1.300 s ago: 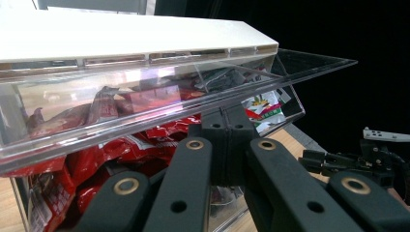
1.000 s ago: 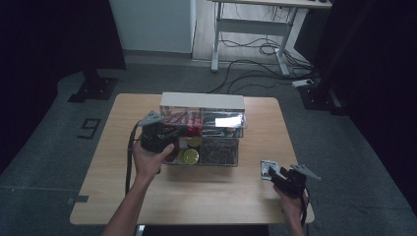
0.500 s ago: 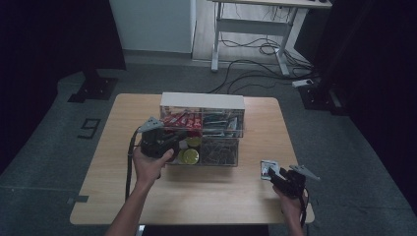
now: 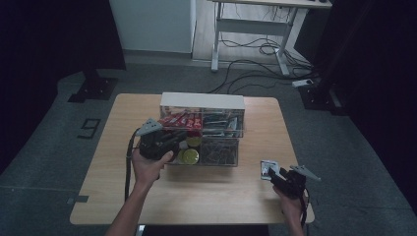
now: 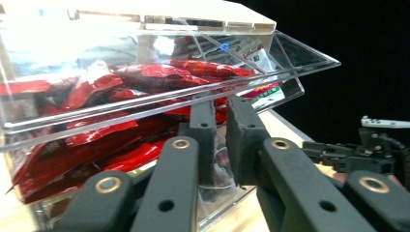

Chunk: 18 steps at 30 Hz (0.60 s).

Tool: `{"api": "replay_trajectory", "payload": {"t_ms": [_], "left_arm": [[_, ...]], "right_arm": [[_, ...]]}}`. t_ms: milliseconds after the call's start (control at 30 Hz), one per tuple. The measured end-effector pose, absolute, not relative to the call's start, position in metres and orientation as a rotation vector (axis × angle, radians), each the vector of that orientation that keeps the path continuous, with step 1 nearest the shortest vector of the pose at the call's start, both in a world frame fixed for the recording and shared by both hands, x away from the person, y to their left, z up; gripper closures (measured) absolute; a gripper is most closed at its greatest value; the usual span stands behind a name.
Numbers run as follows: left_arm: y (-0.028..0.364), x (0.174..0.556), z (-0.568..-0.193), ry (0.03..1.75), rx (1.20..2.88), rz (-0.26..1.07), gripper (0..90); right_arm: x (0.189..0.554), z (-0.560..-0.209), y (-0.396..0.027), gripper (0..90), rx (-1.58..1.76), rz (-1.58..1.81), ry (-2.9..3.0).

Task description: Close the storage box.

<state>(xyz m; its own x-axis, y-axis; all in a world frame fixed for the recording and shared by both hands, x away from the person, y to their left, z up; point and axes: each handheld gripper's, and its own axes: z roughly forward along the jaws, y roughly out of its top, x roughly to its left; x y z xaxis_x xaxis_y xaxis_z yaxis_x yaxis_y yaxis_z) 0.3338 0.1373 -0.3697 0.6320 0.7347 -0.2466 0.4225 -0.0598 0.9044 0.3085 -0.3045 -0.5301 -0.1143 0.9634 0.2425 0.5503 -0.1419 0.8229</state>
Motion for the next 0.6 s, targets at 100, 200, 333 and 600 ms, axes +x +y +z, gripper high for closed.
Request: {"api": "replay_trajectory", "payload": {"t_ms": [100,200,333,600], "left_arm": [[0.139,0.330,-0.373,0.951,1.694,0.363,75.2],[0.142,0.326,-0.377,0.951,1.694,0.376,67.2],[0.144,0.318,-0.384,0.945,1.694,0.398,62.8],[0.148,0.303,-0.400,0.923,1.720,0.436,57.1]], "right_arm": [[0.308,-0.529,-0.304,44.1,1.670,1.200,1.681],[0.307,-0.529,-0.301,43.6,1.649,1.220,1.698],[0.307,-0.528,-0.300,42.9,1.639,1.222,1.703],[0.303,-0.526,-0.297,40.7,1.600,1.216,1.720]]}}
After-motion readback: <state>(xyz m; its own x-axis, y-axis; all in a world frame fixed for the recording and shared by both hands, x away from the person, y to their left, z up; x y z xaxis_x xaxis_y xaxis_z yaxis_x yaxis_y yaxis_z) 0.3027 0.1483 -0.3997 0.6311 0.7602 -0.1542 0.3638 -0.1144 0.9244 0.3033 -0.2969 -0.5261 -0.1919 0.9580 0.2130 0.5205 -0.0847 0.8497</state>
